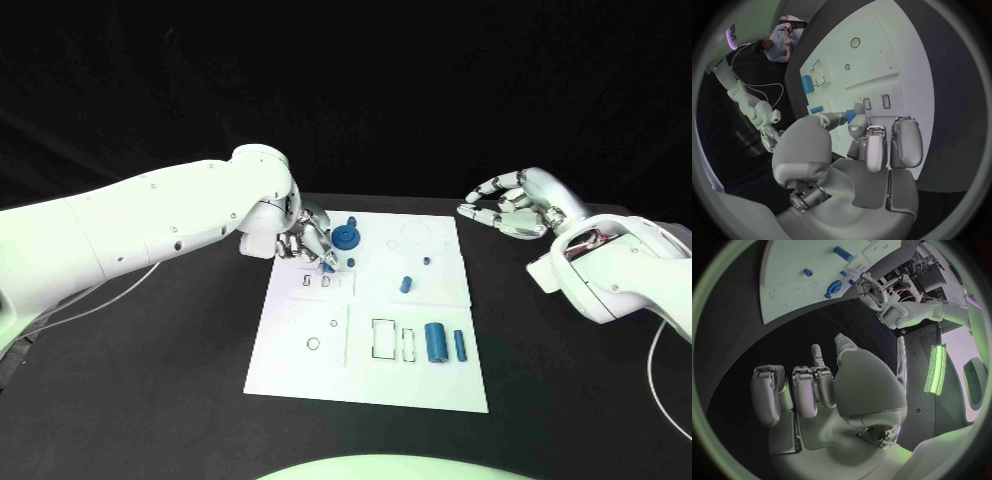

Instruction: Assemble the parts on the task board

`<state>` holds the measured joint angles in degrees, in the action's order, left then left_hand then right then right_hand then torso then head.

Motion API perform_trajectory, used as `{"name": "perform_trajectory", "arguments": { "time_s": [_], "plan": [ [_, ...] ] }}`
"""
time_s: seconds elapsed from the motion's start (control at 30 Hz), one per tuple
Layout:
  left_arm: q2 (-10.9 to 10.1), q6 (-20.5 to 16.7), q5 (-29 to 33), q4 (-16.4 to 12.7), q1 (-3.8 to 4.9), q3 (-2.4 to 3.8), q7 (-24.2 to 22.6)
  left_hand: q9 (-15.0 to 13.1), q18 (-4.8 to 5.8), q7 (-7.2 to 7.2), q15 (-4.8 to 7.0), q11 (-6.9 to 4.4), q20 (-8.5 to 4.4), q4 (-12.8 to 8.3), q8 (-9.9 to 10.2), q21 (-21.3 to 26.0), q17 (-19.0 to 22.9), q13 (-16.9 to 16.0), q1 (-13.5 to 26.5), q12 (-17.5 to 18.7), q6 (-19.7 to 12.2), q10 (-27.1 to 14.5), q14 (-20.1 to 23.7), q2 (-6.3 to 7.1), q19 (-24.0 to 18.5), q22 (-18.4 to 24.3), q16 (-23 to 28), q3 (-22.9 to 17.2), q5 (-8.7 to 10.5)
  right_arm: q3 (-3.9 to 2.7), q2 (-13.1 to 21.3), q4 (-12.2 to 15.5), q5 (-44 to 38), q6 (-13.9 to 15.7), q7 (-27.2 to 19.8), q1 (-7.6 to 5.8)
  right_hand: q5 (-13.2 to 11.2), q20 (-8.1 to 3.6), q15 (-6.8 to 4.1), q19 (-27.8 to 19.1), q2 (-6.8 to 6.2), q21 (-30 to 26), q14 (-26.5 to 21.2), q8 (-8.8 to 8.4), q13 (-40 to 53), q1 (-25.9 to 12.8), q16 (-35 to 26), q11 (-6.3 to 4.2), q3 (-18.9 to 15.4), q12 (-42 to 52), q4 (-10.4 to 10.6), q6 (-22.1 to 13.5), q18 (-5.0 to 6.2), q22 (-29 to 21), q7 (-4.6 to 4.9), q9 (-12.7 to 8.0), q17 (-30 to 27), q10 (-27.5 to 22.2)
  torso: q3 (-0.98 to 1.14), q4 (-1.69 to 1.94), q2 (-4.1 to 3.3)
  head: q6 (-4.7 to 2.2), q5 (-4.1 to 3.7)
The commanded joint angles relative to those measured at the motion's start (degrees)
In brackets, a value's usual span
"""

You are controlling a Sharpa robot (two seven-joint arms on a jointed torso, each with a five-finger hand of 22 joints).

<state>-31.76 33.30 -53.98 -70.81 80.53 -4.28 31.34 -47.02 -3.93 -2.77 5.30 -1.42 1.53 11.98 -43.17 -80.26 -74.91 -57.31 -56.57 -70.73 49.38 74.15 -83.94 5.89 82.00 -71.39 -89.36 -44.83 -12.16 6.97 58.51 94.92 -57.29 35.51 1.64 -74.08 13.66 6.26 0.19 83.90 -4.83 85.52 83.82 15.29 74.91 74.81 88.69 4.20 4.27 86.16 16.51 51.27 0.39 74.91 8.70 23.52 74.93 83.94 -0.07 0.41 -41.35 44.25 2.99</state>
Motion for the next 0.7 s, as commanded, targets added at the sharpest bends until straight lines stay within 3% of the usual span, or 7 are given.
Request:
{"name": "perform_trajectory", "arguments": {
  "time_s": [0.03, 0.3, 0.7],
  "plan": [
    [0.7, 2.3, 0.5, 0.6, 0.16, -0.19, 0.5, 0.2, 0.06, 0.04, -0.48, -0.06, -0.05, -12.3, 0.5, 0.1, -14.3, -0.5, -0.2, -0.5, 0.6, 0.7, -5.9, -1.01, -0.1, -0.4, -0.2, -11.9, -0.04, 0.02, -0.1, 0.0, -0.7, -0.7, 0.1, 0.04, 0.2, -0.47, -0.41, 3.7, -0.05, -0.2, 5.1, 0.19, 10.4, -0.3, -0.2, -0.29, -0.4, -0.1, 0.0, -0.3, 0.83, 12.0, -0.16, 0.0, 10.0, 1.8, -0.03, -0.03, -0.03, -0.12, 0.21],
    [1.8, 1.4, 0.4, 1.8, 0.15, -1.00, 0.5, 0.4, 0.17, 0.19, -0.41, -0.18, -0.09, -12.8, 1.2, -0.3, -14.6, -2.2, 0.9, -1.5, 1.8, 1.8, -5.9, -1.22, 0.2, -1.0, -0.4, -11.4, -1.35, 0.04, -0.1, 0.0, -0.7, -0.7, 0.0, 0.04, 0.3, -0.47, -0.42, 3.6, -0.06, -0.2, 5.1, 0.24, 10.4, -0.3, -0.2, -0.30, -0.4, -0.1, 0.0, -0.3, 0.85, 11.9, -0.16, 0.1, 10.0, 1.8, -0.04, -0.08, -0.12, -0.11, 0.10],
    [2.7, 1.3, -0.2, 2.7, 0.00, -1.88, 0.8, 0.5, 0.23, 0.36, -0.32, -0.30, -0.16, -12.5, 1.5, -0.4, -14.7, -2.5, 1.8, -1.8, 2.4, 2.2, -5.9, -1.74, 0.4, -1.3, -0.4, -10.4, -0.71, 0.06, -0.2, -0.1, -0.7, -0.7, 0.0, 0.08, 0.3, -0.47, -0.42, 3.6, -0.06, -0.2, 5.1, 0.24, 10.4, -0.3, -0.2, -0.30, -0.4, -0.1, 0.0, -0.3, 0.85, 11.9, -0.16, 0.1, 10.0, 1.8, -0.05, -0.03, -0.10, 0.20, -0.06]
  ]
}}
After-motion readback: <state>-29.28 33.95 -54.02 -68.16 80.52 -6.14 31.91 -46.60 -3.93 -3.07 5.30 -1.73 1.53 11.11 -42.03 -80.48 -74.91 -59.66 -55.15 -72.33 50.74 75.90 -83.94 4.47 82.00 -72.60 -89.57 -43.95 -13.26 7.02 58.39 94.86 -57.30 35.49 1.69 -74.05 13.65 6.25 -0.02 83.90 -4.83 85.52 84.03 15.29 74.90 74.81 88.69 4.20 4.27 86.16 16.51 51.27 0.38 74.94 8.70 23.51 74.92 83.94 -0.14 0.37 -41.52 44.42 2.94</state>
